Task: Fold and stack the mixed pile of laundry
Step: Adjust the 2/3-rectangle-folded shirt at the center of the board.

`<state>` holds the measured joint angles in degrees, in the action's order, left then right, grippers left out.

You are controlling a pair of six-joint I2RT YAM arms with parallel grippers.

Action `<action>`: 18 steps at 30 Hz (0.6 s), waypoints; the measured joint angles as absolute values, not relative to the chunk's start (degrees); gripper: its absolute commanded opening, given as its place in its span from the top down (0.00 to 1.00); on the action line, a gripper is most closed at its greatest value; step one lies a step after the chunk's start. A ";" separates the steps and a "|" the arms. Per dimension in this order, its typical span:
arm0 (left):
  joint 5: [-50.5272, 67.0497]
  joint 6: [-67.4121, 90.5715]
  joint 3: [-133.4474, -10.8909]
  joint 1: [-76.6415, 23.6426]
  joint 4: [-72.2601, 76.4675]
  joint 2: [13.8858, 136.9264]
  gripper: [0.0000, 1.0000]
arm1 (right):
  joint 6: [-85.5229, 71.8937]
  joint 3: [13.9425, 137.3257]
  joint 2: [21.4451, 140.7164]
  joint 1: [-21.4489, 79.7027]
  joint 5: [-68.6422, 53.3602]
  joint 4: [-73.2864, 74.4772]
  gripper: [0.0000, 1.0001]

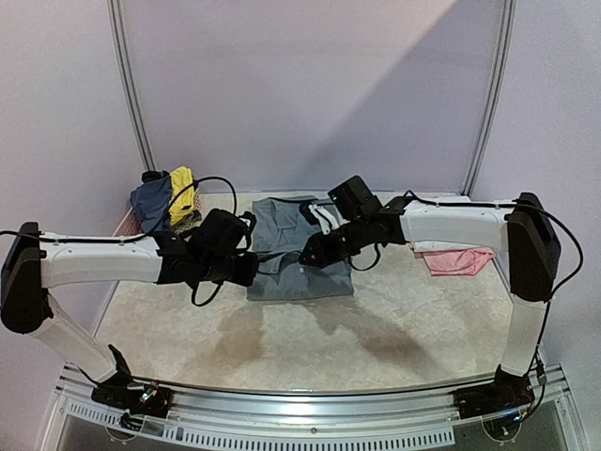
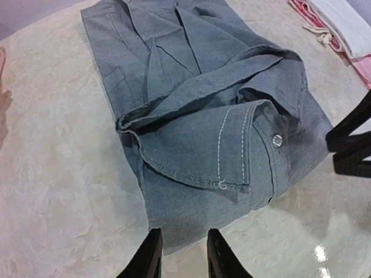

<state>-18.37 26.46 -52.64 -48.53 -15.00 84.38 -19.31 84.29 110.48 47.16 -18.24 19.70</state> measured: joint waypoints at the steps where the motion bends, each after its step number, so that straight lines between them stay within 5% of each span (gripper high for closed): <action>1: -17.98 26.63 -51.99 -48.60 -14.24 84.77 0.73 | -19.31 84.62 111.68 47.57 -19.40 19.16 0.82; 18: -12.38 27.62 -50.15 -49.45 -4.56 89.76 0.75 | -19.49 90.83 130.15 44.23 -26.24 14.57 0.88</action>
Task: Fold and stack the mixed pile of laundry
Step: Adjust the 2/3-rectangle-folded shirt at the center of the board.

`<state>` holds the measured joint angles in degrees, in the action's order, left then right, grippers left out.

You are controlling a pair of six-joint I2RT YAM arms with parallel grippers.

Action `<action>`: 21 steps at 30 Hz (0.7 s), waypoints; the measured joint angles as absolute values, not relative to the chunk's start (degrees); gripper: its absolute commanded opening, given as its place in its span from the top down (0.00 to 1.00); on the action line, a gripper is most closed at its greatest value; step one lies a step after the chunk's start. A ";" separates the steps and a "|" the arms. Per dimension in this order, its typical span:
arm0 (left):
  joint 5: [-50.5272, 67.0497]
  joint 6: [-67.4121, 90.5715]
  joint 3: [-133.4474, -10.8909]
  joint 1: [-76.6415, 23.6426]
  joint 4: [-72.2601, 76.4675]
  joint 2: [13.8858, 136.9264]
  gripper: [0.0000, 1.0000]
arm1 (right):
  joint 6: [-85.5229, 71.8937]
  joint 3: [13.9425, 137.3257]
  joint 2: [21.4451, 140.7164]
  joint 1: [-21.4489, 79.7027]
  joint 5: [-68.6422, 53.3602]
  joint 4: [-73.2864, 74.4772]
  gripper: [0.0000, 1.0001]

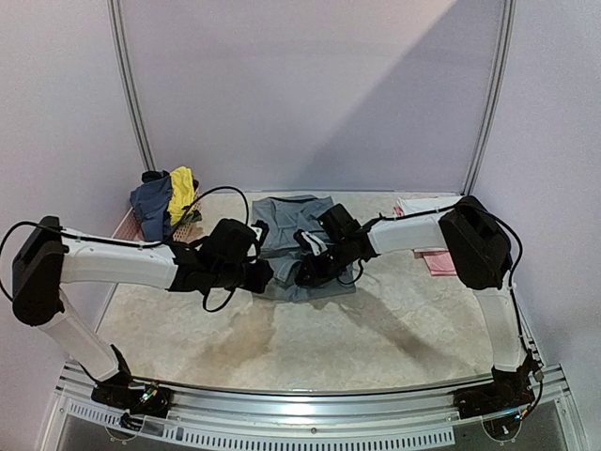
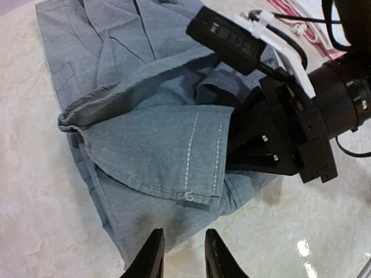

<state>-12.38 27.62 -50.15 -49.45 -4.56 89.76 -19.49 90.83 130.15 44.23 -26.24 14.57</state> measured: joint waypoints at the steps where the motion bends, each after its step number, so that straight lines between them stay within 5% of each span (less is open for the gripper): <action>1: -11.68 27.62 -50.37 -49.56 -3.90 90.89 0.76 | -19.46 90.43 130.15 44.23 -26.59 13.98 0.88; 21: -11.64 23.66 -66.98 -48.27 -3.84 111.57 0.73 | -20.49 81.41 125.23 44.77 -26.06 8.47 0.87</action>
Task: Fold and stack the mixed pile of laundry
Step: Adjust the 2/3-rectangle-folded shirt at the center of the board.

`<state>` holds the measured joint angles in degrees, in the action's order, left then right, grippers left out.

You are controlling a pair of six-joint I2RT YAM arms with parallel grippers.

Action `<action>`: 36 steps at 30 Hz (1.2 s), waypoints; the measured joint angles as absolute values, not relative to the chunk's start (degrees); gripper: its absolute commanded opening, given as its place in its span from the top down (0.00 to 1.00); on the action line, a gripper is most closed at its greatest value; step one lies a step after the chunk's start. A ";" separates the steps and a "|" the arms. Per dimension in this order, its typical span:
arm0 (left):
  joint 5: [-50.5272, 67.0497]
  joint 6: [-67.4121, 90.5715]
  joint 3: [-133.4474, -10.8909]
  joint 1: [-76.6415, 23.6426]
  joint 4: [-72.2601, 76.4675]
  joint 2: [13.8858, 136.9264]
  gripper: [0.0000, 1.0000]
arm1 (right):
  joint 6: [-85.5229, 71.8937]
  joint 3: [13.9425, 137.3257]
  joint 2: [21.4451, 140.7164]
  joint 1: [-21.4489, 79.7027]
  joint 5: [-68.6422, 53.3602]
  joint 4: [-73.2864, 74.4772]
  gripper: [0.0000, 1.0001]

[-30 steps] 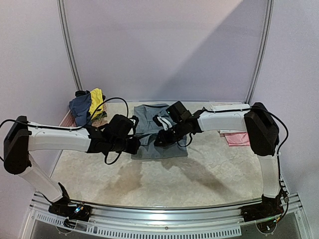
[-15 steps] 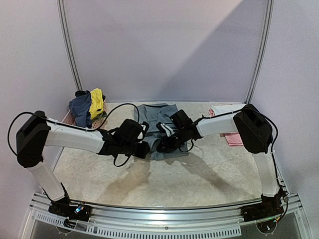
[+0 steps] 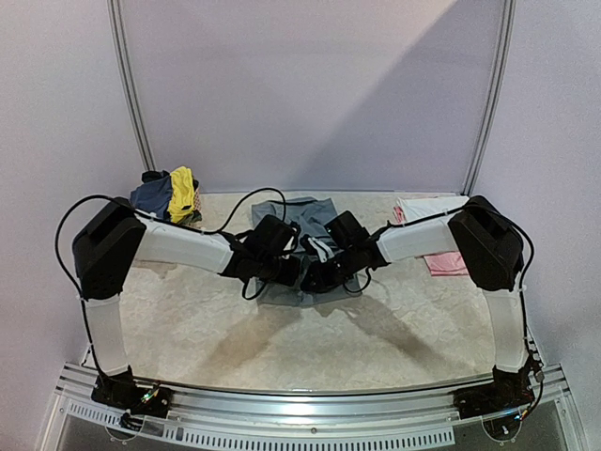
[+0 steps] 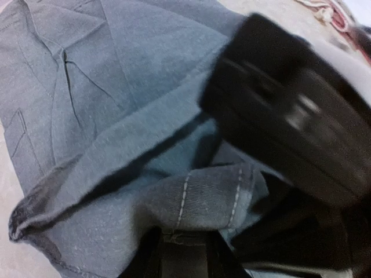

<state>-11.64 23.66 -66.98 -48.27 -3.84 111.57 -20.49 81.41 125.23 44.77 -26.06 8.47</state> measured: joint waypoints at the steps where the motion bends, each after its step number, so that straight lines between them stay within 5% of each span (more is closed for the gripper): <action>1: -11.66 23.31 -68.38 -47.57 -4.12 113.01 0.73 | -20.53 80.99 124.95 44.86 -25.91 8.38 0.87; 10: -12.78 18.59 -81.84 -39.44 -7.38 122.74 0.70 | -21.76 77.62 122.52 45.39 -25.30 7.68 0.85; 15: -14.76 17.45 -83.90 -37.36 -8.47 121.89 0.44 | -22.52 77.28 121.38 46.19 -24.99 8.84 0.68; 18: -15.35 17.47 -80.77 -37.63 -8.75 118.04 0.39 | -22.81 77.34 120.16 46.44 -24.25 10.59 0.59; 28: -17.04 19.42 -69.52 -45.15 -10.66 101.12 0.59 | -23.05 85.27 116.64 46.35 -20.80 16.71 0.56; 36: -12.60 23.92 -60.18 -47.29 -7.94 100.60 0.67 | -23.03 92.29 119.48 44.01 -21.71 17.26 0.61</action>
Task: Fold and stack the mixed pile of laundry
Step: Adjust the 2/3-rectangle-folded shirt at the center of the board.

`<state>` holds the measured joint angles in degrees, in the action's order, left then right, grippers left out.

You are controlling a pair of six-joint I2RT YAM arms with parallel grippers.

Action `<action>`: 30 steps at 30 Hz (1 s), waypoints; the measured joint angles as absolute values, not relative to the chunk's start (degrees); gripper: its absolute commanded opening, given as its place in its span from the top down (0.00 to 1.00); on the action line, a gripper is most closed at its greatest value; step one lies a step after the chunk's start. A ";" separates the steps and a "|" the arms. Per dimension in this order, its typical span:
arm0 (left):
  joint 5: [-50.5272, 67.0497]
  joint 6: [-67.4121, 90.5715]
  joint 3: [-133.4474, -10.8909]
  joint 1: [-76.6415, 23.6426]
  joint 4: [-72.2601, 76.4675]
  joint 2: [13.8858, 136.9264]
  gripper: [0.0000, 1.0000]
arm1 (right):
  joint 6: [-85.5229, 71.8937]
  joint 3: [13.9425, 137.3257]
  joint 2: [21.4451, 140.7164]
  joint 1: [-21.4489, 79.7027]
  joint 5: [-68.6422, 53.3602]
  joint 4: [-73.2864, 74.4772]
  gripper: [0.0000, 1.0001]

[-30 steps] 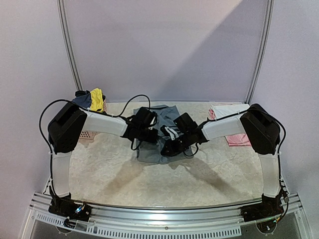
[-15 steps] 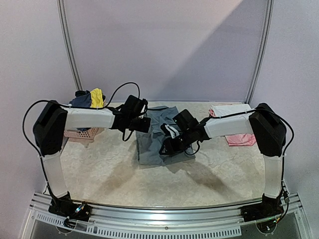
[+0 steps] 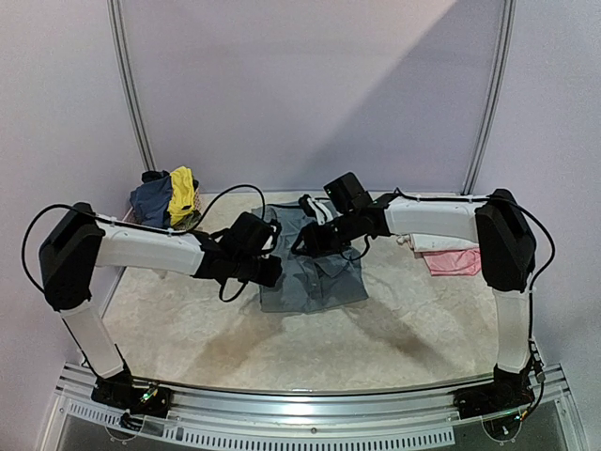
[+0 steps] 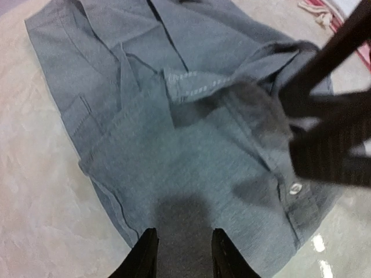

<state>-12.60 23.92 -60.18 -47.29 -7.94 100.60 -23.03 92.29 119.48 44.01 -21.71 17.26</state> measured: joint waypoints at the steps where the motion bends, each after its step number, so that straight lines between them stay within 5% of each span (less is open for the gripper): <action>1: -11.99 24.43 -58.81 -47.33 -7.11 100.77 0.67 | -22.98 93.14 120.49 43.64 -21.89 17.47 0.61; 9: -9.89 26.79 -52.18 -48.62 -1.02 102.91 0.70 | -22.37 97.91 127.55 42.26 -24.64 19.97 0.63; 23: -25.12 24.88 -52.01 -53.23 -5.39 102.21 0.64 | -21.87 107.04 136.16 39.59 -25.63 23.59 0.65; 30: -24.21 23.55 -57.76 -56.45 -8.27 98.08 0.66 | -20.64 109.21 135.55 39.46 -25.47 26.17 0.54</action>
